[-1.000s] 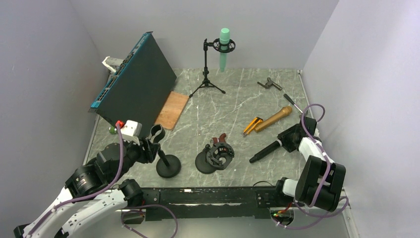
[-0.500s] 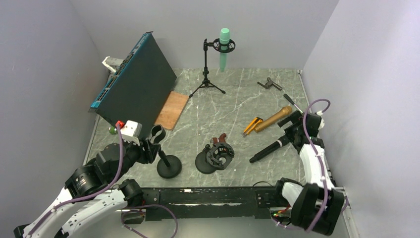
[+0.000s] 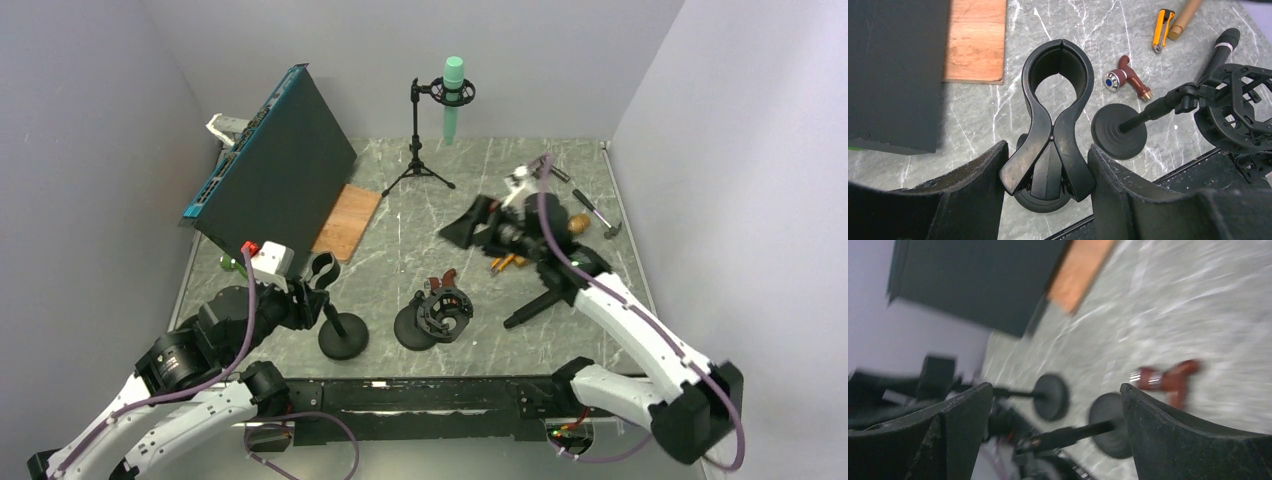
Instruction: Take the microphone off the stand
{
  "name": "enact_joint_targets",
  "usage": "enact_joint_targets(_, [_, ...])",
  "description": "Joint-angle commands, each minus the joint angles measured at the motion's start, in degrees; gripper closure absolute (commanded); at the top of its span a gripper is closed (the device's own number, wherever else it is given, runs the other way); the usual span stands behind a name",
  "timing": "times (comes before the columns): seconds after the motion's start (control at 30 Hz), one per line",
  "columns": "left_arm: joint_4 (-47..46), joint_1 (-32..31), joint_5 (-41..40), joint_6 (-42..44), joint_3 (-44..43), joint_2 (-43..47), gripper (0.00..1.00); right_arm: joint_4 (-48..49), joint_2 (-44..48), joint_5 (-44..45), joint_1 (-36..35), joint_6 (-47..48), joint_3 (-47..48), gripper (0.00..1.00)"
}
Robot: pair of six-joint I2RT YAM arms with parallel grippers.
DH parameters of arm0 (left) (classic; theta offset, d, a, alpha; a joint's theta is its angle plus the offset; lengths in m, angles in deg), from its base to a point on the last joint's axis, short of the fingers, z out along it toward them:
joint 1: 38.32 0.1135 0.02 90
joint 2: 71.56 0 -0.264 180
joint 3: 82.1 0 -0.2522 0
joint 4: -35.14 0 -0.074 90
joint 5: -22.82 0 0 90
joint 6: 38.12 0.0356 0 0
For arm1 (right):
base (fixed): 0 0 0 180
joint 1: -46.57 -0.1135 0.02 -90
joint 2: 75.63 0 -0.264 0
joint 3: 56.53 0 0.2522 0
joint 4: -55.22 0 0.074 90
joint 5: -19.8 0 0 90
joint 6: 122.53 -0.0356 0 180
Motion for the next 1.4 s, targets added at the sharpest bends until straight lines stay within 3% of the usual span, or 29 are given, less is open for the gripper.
enact_joint_targets(0.0, [-5.11,-0.20,2.42,-0.15,-1.53,-1.67,0.50,14.12,-5.80,-4.98,-14.71,-9.54,2.52,0.00])
enact_joint_targets(0.27, [-5.33,-0.19,2.44,-0.15,-1.07,-2.45,0.51,25.61,-20.73,-5.46,-31.30,-14.30,10.32,0.00])
enact_joint_targets(0.43, [-5.51,-0.25,2.76,-0.20,-0.89,-2.64,0.51,30.28,-25.27,-4.86,-33.46,-16.97,11.60,0.00])
enact_joint_targets(0.67, [-5.57,-0.21,2.77,-0.09,-0.60,-2.48,0.50,32.18,-30.72,-4.12,-33.72,-20.45,13.84,0.15])
enact_joint_targets(0.83, [-5.83,-0.13,3.21,-0.07,-0.38,-2.57,0.51,32.97,-33.69,-3.74,-33.81,-21.66,14.79,0.15])
enact_joint_targets(1.2, [-6.00,-0.20,3.76,0.11,-0.21,-2.22,0.51,36.27,-38.46,-4.97,-33.80,-23.17,14.24,0.48])
enact_joint_targets(1.37, [-5.26,-0.19,3.31,-1.21,-1.37,-2.24,0.49,38.91,-38.80,-4.79,-33.95,-22.70,11.22,0.77])
